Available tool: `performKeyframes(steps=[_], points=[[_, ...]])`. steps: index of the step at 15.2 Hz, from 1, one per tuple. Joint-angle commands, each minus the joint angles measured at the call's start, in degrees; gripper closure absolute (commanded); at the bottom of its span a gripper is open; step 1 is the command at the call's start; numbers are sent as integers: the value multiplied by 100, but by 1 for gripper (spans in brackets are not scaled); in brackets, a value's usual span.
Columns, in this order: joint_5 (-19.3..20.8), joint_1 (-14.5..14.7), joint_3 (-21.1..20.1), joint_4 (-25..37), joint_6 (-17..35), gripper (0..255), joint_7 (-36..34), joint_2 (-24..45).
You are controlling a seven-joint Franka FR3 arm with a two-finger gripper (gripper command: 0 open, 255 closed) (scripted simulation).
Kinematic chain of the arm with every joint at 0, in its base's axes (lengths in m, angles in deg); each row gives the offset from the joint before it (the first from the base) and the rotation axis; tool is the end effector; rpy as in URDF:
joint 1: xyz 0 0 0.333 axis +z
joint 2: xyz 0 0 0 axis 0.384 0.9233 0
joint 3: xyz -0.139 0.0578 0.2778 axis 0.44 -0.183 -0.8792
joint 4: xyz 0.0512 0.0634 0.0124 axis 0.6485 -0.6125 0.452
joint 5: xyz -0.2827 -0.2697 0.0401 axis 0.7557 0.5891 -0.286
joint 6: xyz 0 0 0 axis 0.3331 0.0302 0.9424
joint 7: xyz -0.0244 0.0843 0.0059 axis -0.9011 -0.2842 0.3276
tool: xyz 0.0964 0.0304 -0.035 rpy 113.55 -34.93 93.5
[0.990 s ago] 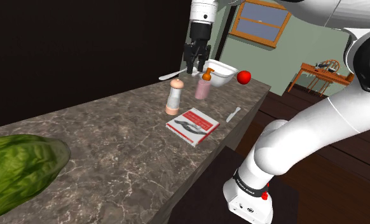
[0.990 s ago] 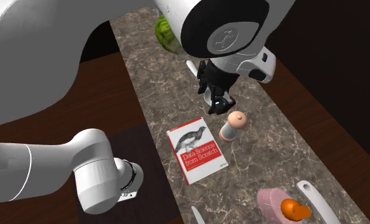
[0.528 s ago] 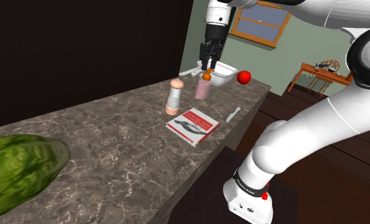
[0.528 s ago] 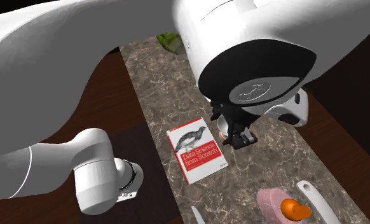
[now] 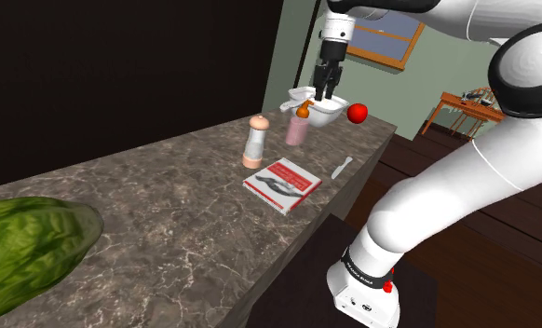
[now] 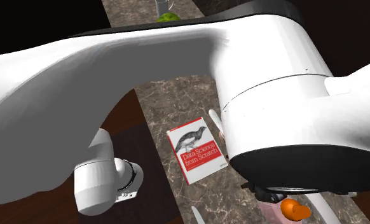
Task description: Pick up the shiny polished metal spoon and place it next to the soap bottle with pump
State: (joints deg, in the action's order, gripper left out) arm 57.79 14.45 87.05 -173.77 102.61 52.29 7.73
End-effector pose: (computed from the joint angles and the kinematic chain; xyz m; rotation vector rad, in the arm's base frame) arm 0.3781 -0.2000 0.6046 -3.0894 0.0923 0.2399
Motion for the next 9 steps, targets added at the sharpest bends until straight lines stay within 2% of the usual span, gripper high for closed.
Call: performKeyframes(steps=[1, 9], points=[[76, -85, 201, 179, -10, 255, 300, 148], [142, -439, 1037, 1094, 52, 255, 1557, 1056]])
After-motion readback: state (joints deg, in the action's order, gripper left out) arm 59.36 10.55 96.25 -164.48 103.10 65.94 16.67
